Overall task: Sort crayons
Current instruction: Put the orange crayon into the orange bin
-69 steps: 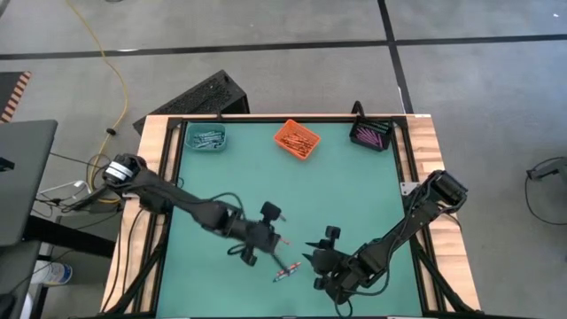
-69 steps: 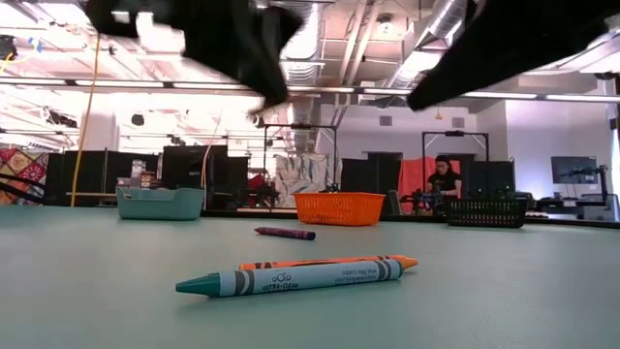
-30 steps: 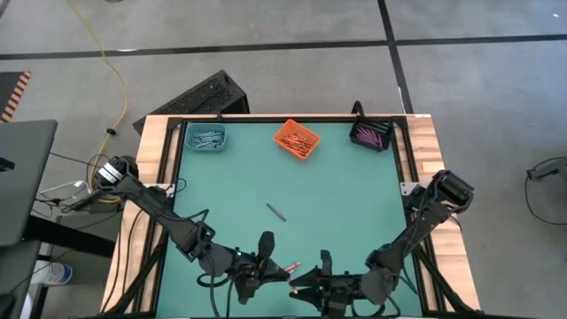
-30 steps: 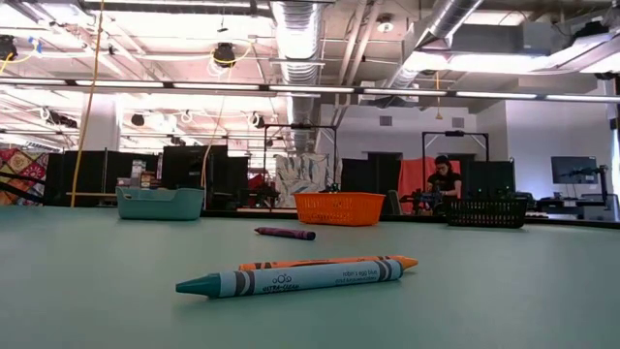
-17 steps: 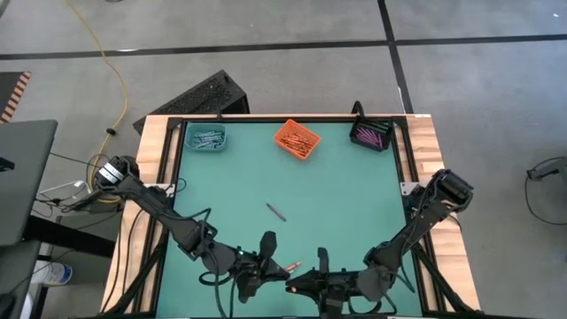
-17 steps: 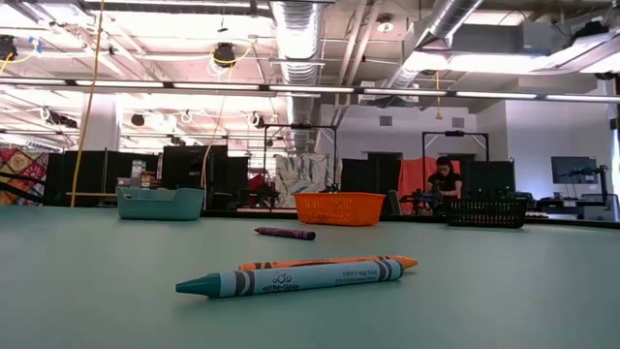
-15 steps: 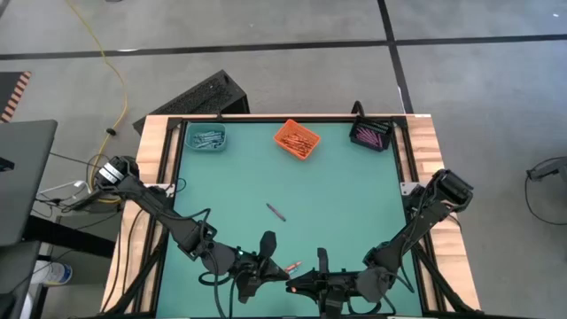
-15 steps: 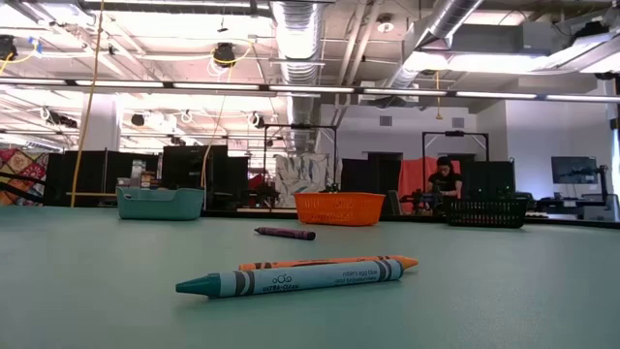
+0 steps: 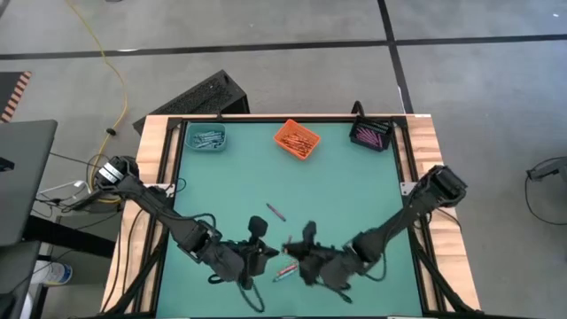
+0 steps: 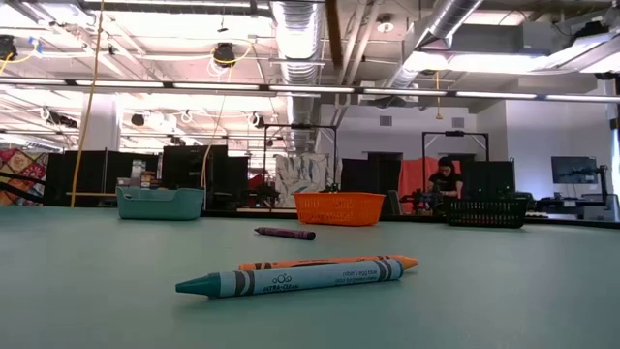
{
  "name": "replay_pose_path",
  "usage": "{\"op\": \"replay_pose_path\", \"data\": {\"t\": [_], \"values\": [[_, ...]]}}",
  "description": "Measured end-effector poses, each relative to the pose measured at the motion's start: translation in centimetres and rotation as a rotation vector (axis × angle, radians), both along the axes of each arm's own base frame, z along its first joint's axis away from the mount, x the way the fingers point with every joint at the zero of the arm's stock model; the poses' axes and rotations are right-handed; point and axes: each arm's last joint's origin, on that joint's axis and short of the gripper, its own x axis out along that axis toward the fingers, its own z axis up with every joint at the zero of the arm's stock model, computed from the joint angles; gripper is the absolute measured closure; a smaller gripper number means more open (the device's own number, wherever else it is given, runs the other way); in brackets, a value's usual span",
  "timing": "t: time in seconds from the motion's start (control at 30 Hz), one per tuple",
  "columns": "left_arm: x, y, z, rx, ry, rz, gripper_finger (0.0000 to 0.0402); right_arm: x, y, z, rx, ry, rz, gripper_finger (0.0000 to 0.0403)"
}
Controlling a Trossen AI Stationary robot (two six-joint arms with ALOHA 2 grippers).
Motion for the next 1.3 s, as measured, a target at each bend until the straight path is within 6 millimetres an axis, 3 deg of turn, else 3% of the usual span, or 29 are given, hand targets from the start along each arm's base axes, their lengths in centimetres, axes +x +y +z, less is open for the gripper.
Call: {"op": "replay_pose_path", "data": {"t": [0.3,0.67,1.07,1.3], "values": [[-2.6,-0.4,-2.7,-0.162,0.235,0.213,0.0401,3.3,-7.5,-1.8,0.069,0.200,-0.115,0.0402],[-5.1,-0.5,-8.0,-0.298,0.280,0.339,0.0401,6.2,-20.8,-2.7,0.250,0.339,-0.181,0.0400],[-4.8,-0.3,-9.2,-0.410,0.209,0.338,0.0401,5.1,-32.7,-2.6,0.366,0.317,-0.292,0.0399],[-3.8,1.2,-9.3,-0.379,0.211,0.365,0.0401,3.4,-36.5,-0.6,0.453,0.228,-0.294,0.0399]]}}
